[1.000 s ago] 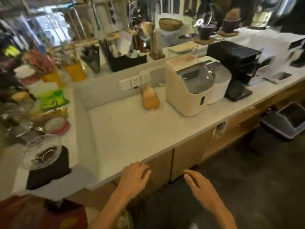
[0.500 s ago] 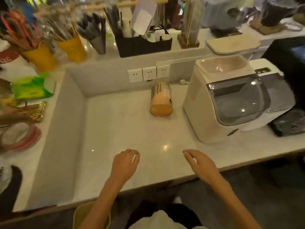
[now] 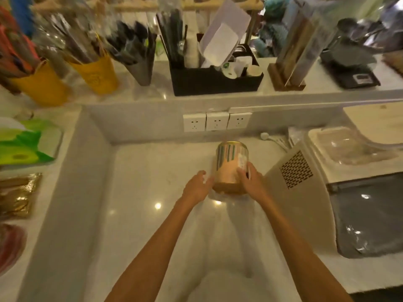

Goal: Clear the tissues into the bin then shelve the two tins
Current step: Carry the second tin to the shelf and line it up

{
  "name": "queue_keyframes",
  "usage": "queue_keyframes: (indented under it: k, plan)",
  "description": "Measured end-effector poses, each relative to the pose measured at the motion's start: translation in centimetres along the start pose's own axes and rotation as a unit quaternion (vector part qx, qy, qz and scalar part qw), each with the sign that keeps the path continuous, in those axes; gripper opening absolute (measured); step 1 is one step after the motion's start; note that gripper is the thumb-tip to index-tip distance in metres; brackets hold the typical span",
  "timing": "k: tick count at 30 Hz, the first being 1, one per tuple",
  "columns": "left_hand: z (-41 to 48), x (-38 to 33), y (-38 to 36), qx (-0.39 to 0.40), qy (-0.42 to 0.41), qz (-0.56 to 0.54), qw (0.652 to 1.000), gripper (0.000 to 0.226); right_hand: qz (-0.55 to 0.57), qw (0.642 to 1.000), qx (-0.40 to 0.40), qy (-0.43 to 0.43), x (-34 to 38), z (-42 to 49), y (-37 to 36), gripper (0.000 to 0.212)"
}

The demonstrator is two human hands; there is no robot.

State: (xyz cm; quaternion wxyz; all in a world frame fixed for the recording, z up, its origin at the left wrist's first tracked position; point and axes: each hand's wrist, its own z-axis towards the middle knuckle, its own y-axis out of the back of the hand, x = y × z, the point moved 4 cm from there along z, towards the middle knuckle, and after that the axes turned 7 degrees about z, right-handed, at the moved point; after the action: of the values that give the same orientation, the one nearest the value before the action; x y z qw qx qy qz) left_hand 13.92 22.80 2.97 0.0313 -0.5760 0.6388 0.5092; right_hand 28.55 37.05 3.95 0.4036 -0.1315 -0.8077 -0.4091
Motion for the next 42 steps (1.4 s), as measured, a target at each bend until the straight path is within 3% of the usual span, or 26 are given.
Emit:
queue_keyframes:
  k: [3, 5, 8, 10, 13, 15, 18, 21, 25, 30, 35, 39, 42]
  plan:
    - [3.5, -0.3, -2.1, 0.1, 0.021, -0.103, 0.989, 0.077, 0.133, 0.988, 0.0, -0.075, -0.9, 2.4, -2.2, 0.073]
    - [5.2, -0.3, -3.9, 0.156, 0.028, -0.218, 0.963, 0.084, 0.231, 0.966, -0.01, -0.116, -2.0, 3.7, -3.3, 0.082]
    - [6.9, 0.8, -5.6, 0.134, 0.051, -0.324, 0.935, 0.095, 0.325, 0.932, 0.0, -0.158, -3.0, 4.3, -4.3, 0.102]
    - [6.6, 1.1, -5.6, 0.118, 0.056, -0.33, 0.935, 0.094, 0.334, 0.931, 0.008, -0.15, -2.7, 3.7, -4.4, 0.097]
    - [4.4, 1.9, -5.1, 0.113, 0.067, -0.331, 0.935, 0.098, 0.325, 0.937, 0.016, -0.126, -1.3, 1.4, -4.2, 0.074]
    - [1.5, 2.7, -4.2, 0.107, 0.068, -0.336, 0.933, 0.106, 0.299, 0.948, 0.035, -0.107, -0.2, -0.9, -4.3, 0.074]
    - [-4.5, 4.3, -2.9, 0.1, 0.058, -0.349, 0.93, 0.096, 0.226, 0.97, 0.07, -0.059, 1.5, -5.1, -4.6, 0.072]
    - [-10.3, 6.4, -2.2, 0.1, 0.044, -0.362, 0.926, 0.093, 0.114, 0.984, 0.137, -0.001, 2.9, -9.7, -5.6, 0.084]
    - [-18.0, 8.1, -2.6, -0.008, 0.051, -0.409, 0.911, 0.086, -0.017, 0.971, 0.206, 0.117, 4.2, -16.6, -7.3, 0.077]
    - [-27.9, 10.9, -5.0, -0.126, 0.061, -0.481, 0.866, 0.085, 0.004, 0.928, 0.302, 0.218, 4.7, -23.1, -7.3, 0.055]
    - [-39.8, 11.9, -10.6, -0.237, 0.115, -0.578, 0.772, 0.074, 0.035, 0.875, 0.441, 0.196, 2.0, -28.4, -9.0, 0.033]
    - [-49.1, 12.6, -16.0, -0.314, 0.181, -0.587, 0.724, 0.05, -0.042, 0.804, 0.558, 0.2, -0.2, -35.7, -12.2, 0.03]
    - [-55.7, 13.3, -19.2, -0.383, 0.205, -0.586, 0.684, 0.07, -0.071, 0.722, 0.655, 0.214, -0.5, -42.4, -14.5, 0.037]
